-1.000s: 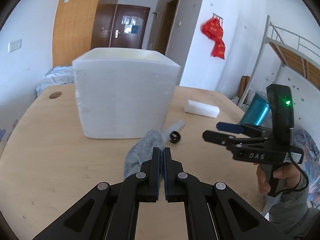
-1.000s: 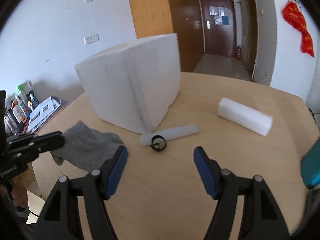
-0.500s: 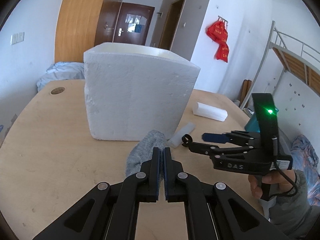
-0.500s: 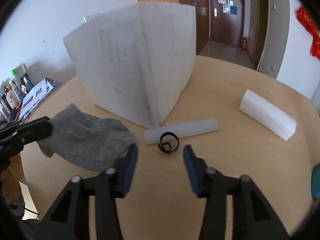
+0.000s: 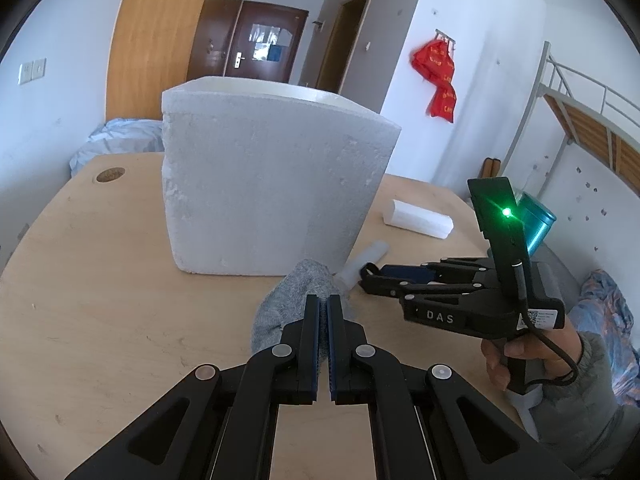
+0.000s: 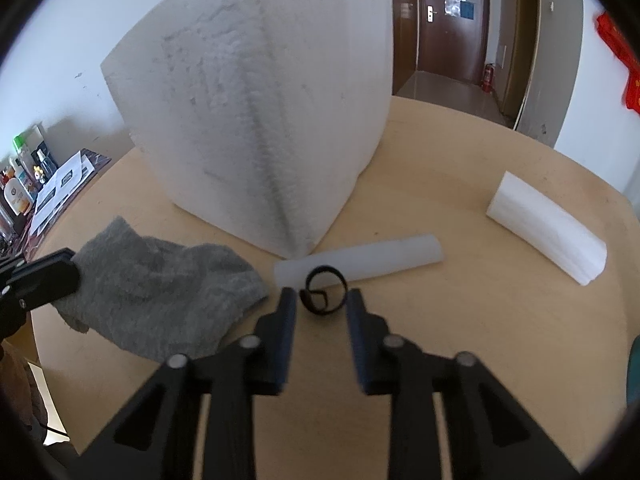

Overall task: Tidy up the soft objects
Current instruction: 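Lift the grey sock with the left tool while the right tool grips the black hair tie, then carry the sock and hair tie up over the white foam box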

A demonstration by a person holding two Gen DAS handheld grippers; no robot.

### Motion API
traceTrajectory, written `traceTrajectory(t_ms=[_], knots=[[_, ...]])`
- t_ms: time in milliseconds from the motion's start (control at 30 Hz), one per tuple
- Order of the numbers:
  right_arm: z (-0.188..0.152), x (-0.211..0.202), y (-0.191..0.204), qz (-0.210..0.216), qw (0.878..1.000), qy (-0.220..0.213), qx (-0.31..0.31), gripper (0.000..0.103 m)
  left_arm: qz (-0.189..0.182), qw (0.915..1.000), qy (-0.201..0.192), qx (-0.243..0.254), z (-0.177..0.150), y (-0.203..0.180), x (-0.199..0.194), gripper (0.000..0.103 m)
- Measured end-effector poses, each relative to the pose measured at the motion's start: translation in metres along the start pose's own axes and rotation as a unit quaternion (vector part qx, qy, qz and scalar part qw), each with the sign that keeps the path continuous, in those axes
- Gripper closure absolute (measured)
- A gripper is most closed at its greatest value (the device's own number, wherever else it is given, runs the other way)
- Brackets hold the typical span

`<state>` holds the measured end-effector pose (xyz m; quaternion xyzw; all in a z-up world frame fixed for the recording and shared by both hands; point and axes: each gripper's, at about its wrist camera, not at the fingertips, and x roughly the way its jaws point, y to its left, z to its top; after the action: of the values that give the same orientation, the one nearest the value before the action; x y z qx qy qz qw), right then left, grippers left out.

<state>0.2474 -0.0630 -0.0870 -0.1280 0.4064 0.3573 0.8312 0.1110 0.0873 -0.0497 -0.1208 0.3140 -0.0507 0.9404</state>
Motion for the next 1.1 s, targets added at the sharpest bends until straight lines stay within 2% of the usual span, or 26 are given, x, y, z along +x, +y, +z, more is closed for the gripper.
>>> traceTrajectory(t_ms=[100,200,467,667,1100], knots=[[-0.002,-0.002,-0.002,0.0,1.0,0.001,0.006,0.086,0.001,1.0,0.0,0.001,0.0,0.0,0.0,0.1],[-0.002,-0.006,-0.002,0.001,1.0,-0.006,0.008,0.088,0.0,1.0,-0.001,0.002,-0.001,-0.001,-0.001,0.1],[-0.004,-0.024,0.007,0.001,1.0,-0.029,-0.002,0.09,0.003,0.9999,-0.01,0.001,0.001,-0.001,-0.007,0.1],[-0.01,-0.065,0.009,0.009,0.997,-0.075,0.005,0.09,0.0,0.9997,-0.022,0.008,0.005,-0.008,-0.019,0.1],[-0.018,-0.119,0.03,0.012,0.991,-0.129,-0.011,0.089,0.006,0.9974,-0.067,0.025,0.014,-0.031,-0.066,0.1]])
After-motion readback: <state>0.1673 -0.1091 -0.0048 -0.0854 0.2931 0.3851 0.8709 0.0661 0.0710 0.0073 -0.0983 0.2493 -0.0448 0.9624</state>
